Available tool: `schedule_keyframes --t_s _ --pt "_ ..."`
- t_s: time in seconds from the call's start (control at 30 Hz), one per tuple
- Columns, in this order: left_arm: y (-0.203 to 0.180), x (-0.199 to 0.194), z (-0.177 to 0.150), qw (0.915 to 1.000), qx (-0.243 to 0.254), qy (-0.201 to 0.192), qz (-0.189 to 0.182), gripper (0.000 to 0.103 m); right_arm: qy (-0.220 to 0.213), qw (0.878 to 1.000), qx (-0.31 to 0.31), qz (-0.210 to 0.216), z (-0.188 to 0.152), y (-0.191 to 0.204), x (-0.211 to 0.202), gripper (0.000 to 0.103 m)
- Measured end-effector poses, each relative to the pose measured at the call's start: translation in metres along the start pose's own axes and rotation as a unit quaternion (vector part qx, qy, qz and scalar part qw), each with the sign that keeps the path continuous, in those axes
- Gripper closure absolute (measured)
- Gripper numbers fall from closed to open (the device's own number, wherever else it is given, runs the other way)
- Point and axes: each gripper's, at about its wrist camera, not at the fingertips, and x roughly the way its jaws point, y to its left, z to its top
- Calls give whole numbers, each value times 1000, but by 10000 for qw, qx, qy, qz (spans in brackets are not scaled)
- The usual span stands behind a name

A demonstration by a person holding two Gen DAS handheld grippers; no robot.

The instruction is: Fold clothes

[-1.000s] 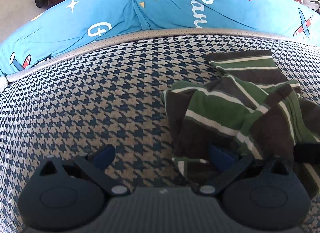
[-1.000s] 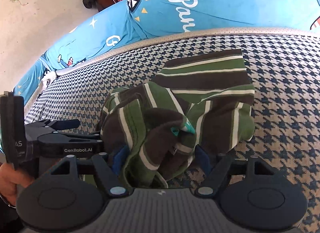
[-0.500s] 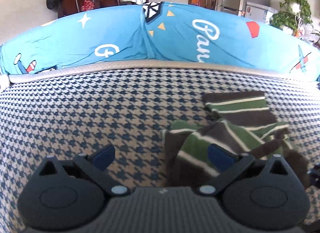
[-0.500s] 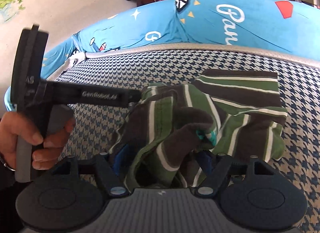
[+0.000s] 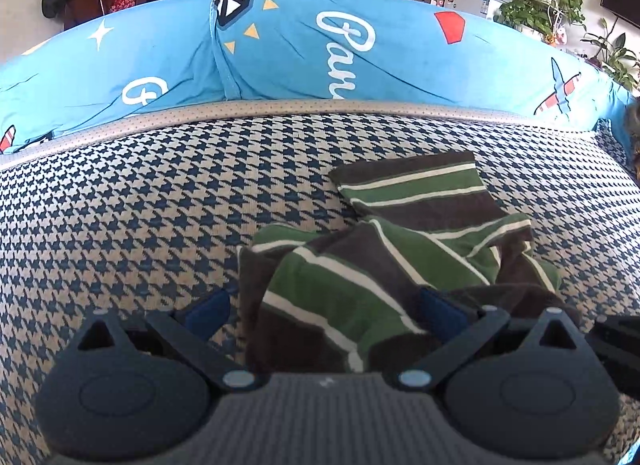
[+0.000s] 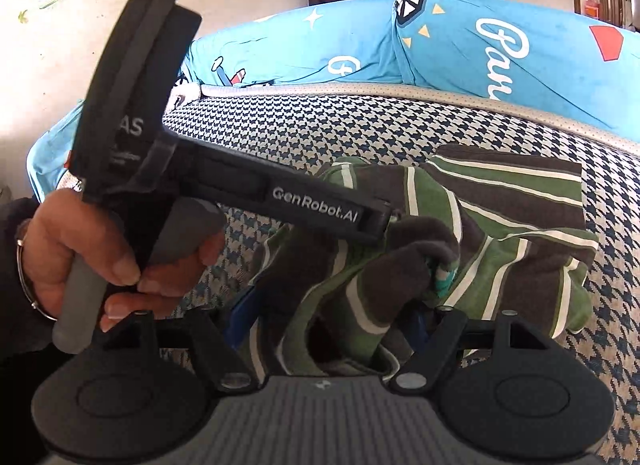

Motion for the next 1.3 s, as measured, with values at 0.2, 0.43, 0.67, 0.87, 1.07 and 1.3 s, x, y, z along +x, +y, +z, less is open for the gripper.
schedule_keyframes --t_s 0.2,0.43,0.67,0.87,1.07,1.3 --pt "2 0 -6 9996 170 -28 242 0 51 9999 102 -89 2 -11 -8 29" --pt "7 -2 -13 9993 150 -14 345 0 -94 9986 428 -299 -2 -25 -27 28" --pt "11 -9 -22 9989 76 -20 467 0 -246 9959 685 -535 -1 -40 -37 25" --pt "19 -15 -29 9986 -100 -6 513 0 -221 9880 1122 -1034 0 -57 -37 25" --pt "21 -17 -33 9985 -171 11 511 0 -82 9773 1534 -1460 -3 -75 -31 25" --pt "24 -19 -33 9986 -218 43 479 0 47 9682 1803 -1735 -8 -87 -24 25"
